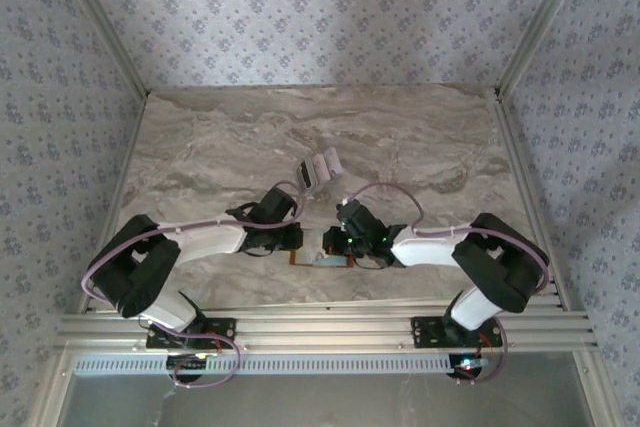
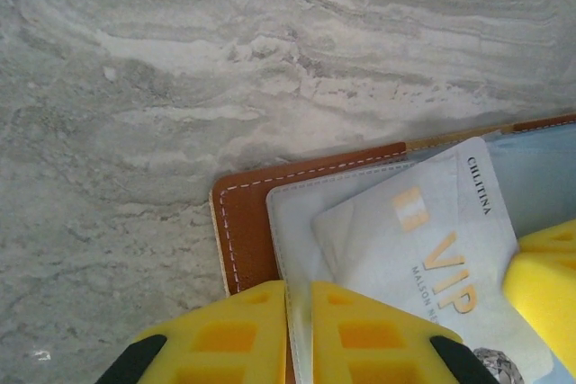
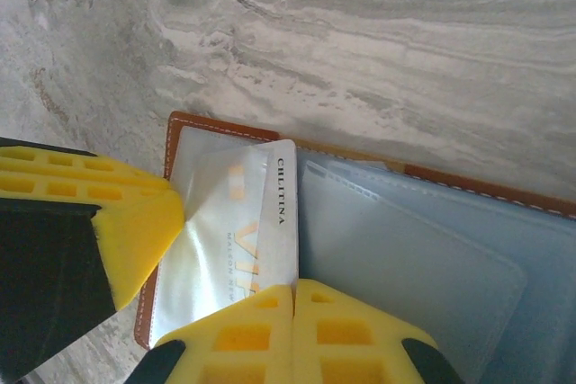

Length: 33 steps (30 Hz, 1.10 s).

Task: Put the credit cards into the card holder
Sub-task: Insert the credit card into the card slot.

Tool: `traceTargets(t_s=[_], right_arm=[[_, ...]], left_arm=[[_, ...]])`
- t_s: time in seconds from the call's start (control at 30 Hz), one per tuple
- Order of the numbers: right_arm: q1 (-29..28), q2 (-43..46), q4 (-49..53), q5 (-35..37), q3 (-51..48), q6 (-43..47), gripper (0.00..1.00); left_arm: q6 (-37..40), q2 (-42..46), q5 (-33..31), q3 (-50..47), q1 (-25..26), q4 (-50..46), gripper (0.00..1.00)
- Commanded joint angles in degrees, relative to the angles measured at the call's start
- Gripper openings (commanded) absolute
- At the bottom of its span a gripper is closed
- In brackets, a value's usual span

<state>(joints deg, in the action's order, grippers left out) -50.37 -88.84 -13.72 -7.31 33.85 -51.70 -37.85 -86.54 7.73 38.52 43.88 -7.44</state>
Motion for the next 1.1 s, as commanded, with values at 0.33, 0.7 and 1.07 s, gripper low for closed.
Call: traceTargets(t_s=[0.33, 0.7, 1.07], right_arm=[[-0.4, 1.6, 2.3, 3.8, -3.8, -2.6, 0.00], [-3.7, 0.5, -1.2, 6.8, -1.9, -4.8, 0.00], [-7.6, -5.0, -2.7, 6.8, 3.2, -1.6, 0.00]], left_arm=[[-0.8, -1.6, 0.9, -2.0, 0.8, -4.4, 0.13], [-2.8, -2.4, 0.4, -3.7, 3.2, -2.4, 0.12], [-4.1, -0.7, 0.6, -4.4, 4.5, -1.6, 0.12]])
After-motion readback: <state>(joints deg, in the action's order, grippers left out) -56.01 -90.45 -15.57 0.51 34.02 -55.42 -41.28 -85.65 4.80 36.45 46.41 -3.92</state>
